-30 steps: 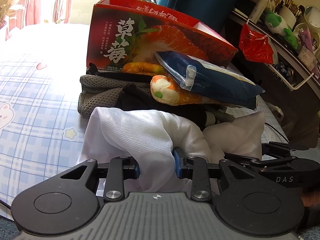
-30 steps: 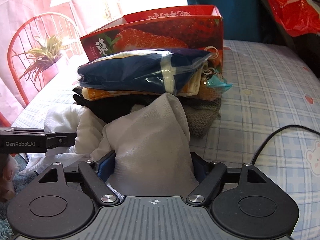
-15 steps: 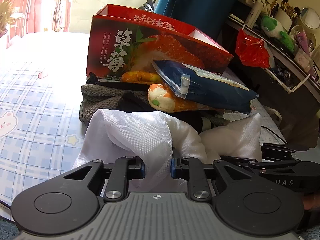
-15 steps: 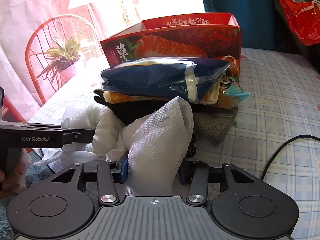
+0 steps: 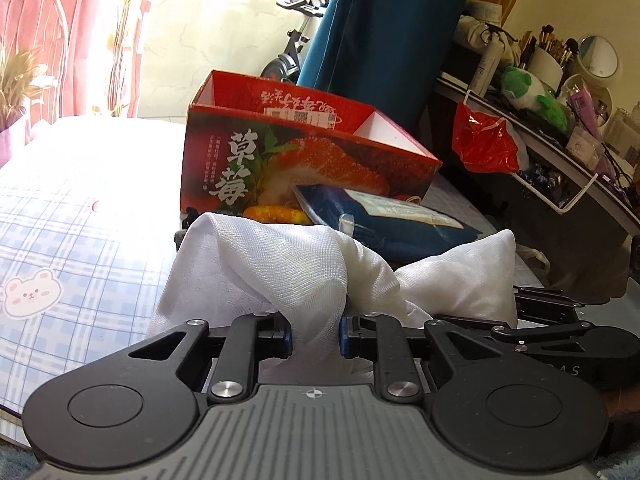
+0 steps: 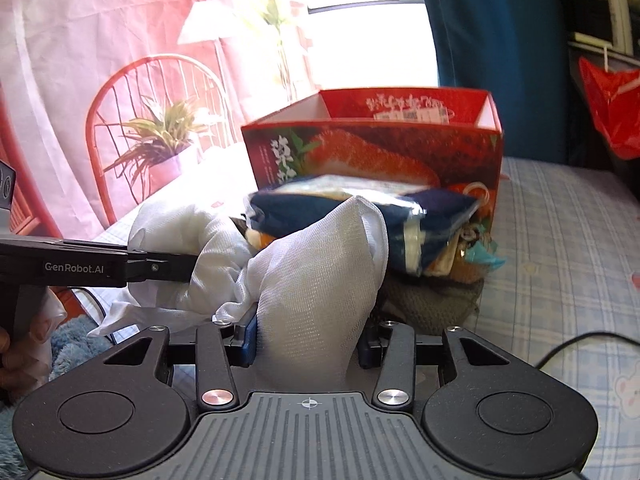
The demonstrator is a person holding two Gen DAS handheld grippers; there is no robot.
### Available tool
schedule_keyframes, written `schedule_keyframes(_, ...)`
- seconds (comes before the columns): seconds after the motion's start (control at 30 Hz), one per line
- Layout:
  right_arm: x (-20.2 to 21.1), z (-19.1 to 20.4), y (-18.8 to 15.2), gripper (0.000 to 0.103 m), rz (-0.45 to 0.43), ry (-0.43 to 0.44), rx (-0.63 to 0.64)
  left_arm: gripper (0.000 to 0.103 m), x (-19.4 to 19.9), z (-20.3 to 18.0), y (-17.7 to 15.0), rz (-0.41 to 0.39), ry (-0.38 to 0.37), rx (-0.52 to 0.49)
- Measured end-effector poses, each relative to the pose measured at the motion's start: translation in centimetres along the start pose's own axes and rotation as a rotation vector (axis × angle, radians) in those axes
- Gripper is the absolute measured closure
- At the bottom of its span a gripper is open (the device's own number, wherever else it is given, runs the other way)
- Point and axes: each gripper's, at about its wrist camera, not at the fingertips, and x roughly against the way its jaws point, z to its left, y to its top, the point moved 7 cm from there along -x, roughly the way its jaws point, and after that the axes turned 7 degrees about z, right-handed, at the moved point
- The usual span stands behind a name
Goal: Organize soft objects
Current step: 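Carry the white cloth into the red box and open both grippers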
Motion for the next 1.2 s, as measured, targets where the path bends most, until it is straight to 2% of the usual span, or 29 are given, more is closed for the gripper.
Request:
schedule_keyframes(0.2,2.5,1.0,2.5,0.062,-0.075,0.029,0.037,0.081,3.0,-0.4,2.0,-0.083,-0.010,-0.012)
schedule_keyframes(0.37,4.4,1.5,5.9,0.062,-0.118,0.036,0.081,0.081,5.0,-1.1,5.1,-0.127,-0.024,-0.036)
schedule_keyframes(0.53,5.3,0.8,10.6,0.062,-0.163,0.023,0.123,0.081,5.3,-1.5,9.8,-0.166,-0.034,-0.057)
schedule_keyframes(0.73,4.1,-1.4,16.7,0.062,-0.216,-0.008,0.170,0.081,3.6,-2.1,15.1,-0.212,0.000,-0.114)
schedule_keyframes(0.87,2.2,-3.5,19.9,0.062,-0.221,-0.017,0.160,0.081,0.8,-1.5,18.1,-0.189,-0.003,-0.102)
schedule_keyframes(1.0,-0.7,-5.9,22.2,0.062,-0.203,-0.027,0.131,0.080,-2.6,0.2,20.5,-0.134,-0.036,-0.029)
schedule_keyframes(1.2,-6.3,-9.4,23.7,0.062,-0.161,-0.051,0.052,0.080,-7.6,1.4,21.8,-0.046,0.038,-0.032)
